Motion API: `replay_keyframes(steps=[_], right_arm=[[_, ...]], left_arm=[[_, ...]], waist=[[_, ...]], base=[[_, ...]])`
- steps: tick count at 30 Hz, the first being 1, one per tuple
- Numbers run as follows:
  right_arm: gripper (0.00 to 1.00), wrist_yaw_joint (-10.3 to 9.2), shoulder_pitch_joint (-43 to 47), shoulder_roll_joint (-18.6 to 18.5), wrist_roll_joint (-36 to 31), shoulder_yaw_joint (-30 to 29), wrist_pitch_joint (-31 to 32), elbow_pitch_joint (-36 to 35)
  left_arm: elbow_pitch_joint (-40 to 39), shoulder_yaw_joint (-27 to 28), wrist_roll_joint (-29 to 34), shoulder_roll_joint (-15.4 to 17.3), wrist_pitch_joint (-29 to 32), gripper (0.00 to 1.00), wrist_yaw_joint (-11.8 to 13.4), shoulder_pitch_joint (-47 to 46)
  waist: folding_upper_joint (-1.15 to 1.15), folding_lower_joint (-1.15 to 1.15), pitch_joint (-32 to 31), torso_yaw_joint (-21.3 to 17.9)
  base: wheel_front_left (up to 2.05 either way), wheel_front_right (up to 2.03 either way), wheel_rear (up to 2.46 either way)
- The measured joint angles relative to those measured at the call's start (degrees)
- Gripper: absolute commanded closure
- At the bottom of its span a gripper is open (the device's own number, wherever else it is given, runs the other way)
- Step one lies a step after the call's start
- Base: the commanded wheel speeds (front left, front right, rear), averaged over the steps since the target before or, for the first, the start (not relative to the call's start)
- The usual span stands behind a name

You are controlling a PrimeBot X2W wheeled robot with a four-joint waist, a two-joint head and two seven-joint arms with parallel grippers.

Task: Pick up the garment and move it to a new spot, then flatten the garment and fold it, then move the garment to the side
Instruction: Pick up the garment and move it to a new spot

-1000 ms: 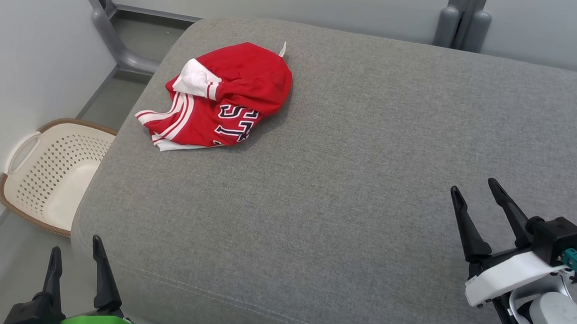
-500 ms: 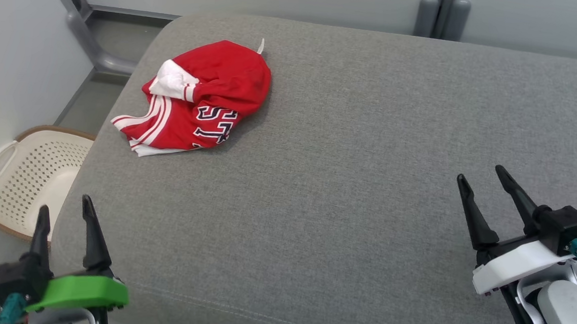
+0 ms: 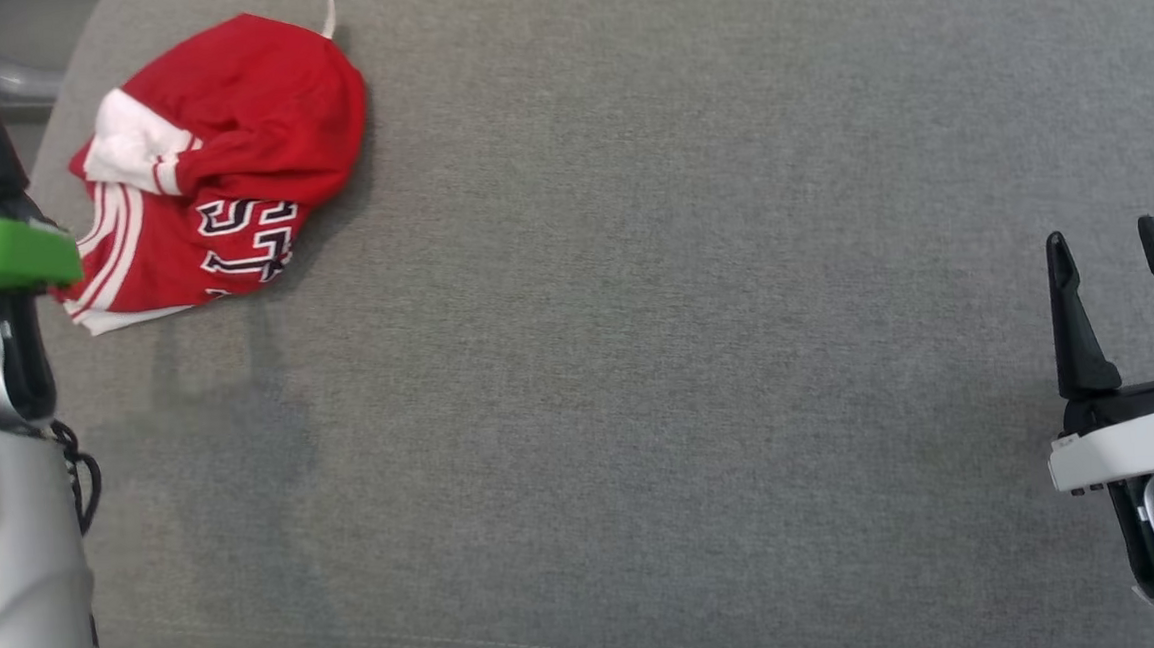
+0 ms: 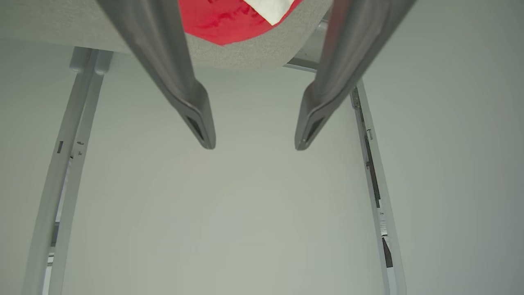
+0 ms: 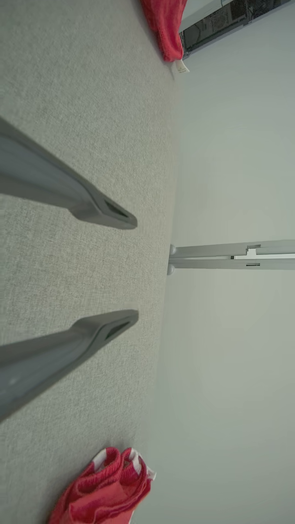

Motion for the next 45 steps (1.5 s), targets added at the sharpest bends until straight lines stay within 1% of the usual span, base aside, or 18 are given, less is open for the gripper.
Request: replay_keyframes(steps=[6,13,15,19,22,24,27,28,29,30,34,37,45], right_arm=[[0.00,0.00,-1.8,0.0,-0.4,-1.2,-0.1,-1.6],[0.00,0.00,-3.4,-0.3,-0.8,-1.5,-0.3,-2.2],[0.00,0.00,-3.6,-0.4,-0.9,-1.7,-0.3,-2.2],[0.00,0.00,-4.5,-0.4,-1.0,-1.7,-0.4,-2.1],[0.00,0.00,-4.8,-0.3,-1.1,-1.6,-0.4,-1.8],[0.00,0.00,-5.2,-0.1,-1.2,-1.4,-0.4,-1.6],[0.00,0.00,-5.3,0.0,-1.4,-1.0,-0.5,-1.4],[0.00,0.00,-5.3,0.1,-1.5,-0.9,-0.5,-1.4],[0.00,0.00,-5.3,0.1,-1.5,-0.8,-0.6,-1.2],[0.00,0.00,-5.4,0.2,-1.5,-0.8,-0.6,-1.2],[0.00,0.00,-5.4,0.4,-1.5,-0.6,-0.6,-0.6],[0.00,0.00,-5.5,0.8,-1.5,-0.5,-0.6,0.0],[0.00,0.00,-5.2,2.4,-1.5,0.0,-0.8,1.7]], left_arm=[[8.0,-0.6,-1.1,3.2,2.5,0.00,-0.1,-8.9],[19.1,-2.0,-3.9,5.8,9.9,0.00,-0.3,-14.0],[22.4,-2.2,-5.0,6.3,12.8,0.00,-0.3,-15.2],[27.5,-2.6,-7.0,6.8,17.1,0.00,-0.3,-15.6],[31.4,-2.6,-8.0,7.1,21.5,0.00,-0.3,-16.3],[33.9,-2.2,-9.3,7.2,25.5,0.00,-0.3,-16.8],[34.9,-2.8,-9.5,8.0,26.6,0.00,-0.3,-17.6],[35.3,-2.8,-9.5,8.1,26.6,0.17,-0.3,-17.6],[35.6,-2.8,-9.6,8.2,26.5,0.95,-0.3,-17.6],[35.9,-2.8,-9.6,8.3,26.3,1.00,-0.3,-17.6],[37.2,-3.1,-9.8,8.4,25.8,1.00,-0.3,-17.5],[37.3,-3.5,-9.8,8.4,23.8,1.00,-0.3,-17.2],[33.5,-5.3,-9.5,9.7,15.5,1.00,-0.3,-17.4]], waist=[[0.00,0.00,5.5,-4.1],[0.00,0.00,10.7,-8.4],[0.00,0.00,12.0,-9.4],[0.00,0.00,13.7,-10.8],[0.00,0.00,14.4,-11.8],[0.00,0.00,14.5,-12.2],[0.00,0.00,14.2,-12.5],[0.00,0.00,14.1,-12.6],[0.00,0.00,14.0,-12.7],[0.00,0.00,13.9,-12.7],[0.00,0.00,13.1,-13.1],[0.00,0.00,12.2,-13.2],[0.00,0.00,8.6,-13.2]], base=[[0.00,0.00,0.00],[0.00,0.00,0.00],[0.00,0.00,0.00],[0.00,0.00,0.00],[0.00,0.00,0.00],[0.00,0.00,0.00],[0.00,0.00,0.00],[0.00,0.00,0.00],[0.00,0.00,0.00],[0.00,0.00,0.00],[0.00,0.00,0.00],[0.00,0.00,0.00],[0.00,0.00,0.00]])
